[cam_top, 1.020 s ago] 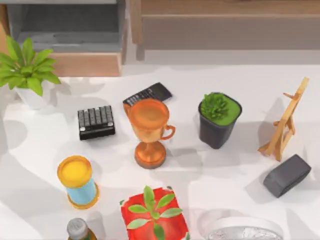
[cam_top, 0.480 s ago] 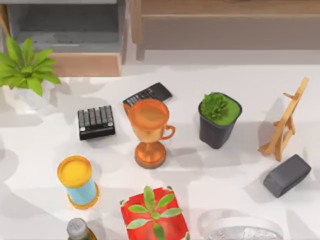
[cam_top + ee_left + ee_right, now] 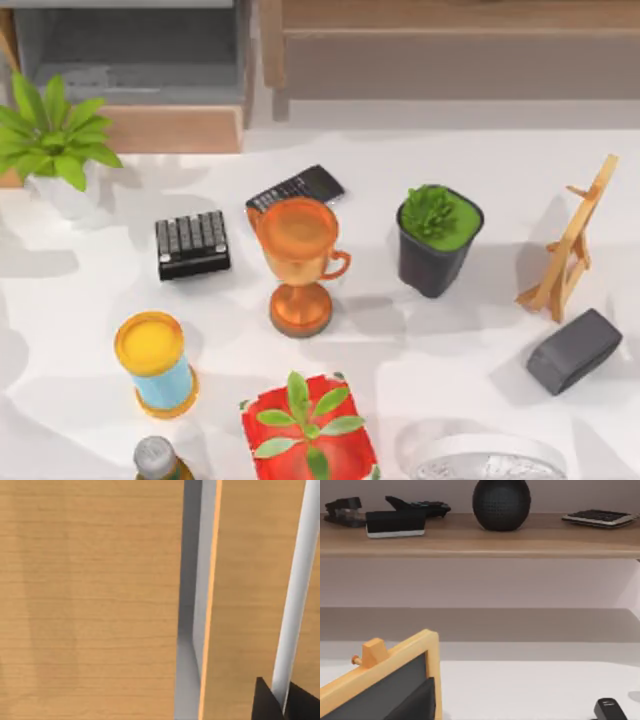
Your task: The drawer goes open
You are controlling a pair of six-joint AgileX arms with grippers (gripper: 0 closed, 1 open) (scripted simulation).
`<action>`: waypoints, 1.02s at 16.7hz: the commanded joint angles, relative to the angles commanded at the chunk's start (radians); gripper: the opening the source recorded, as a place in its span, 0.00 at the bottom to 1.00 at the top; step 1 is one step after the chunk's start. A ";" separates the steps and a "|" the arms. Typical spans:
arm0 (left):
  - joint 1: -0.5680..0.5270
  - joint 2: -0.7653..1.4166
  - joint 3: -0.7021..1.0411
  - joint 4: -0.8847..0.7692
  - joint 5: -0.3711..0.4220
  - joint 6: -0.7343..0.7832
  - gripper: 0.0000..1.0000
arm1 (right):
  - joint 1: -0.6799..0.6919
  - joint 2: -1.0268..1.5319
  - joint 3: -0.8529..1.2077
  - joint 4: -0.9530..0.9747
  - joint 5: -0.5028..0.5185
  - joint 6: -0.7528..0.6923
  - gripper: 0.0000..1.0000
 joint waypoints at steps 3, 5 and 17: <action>0.038 -0.043 -0.104 0.055 0.037 0.005 0.00 | 0.000 0.000 0.000 0.000 0.000 0.000 1.00; 0.054 -0.058 -0.139 0.078 0.052 0.007 0.00 | 0.000 0.000 0.000 0.000 0.000 0.000 1.00; 0.164 -0.129 -0.327 0.185 0.162 0.014 0.00 | 0.000 0.000 0.000 0.000 0.000 0.000 1.00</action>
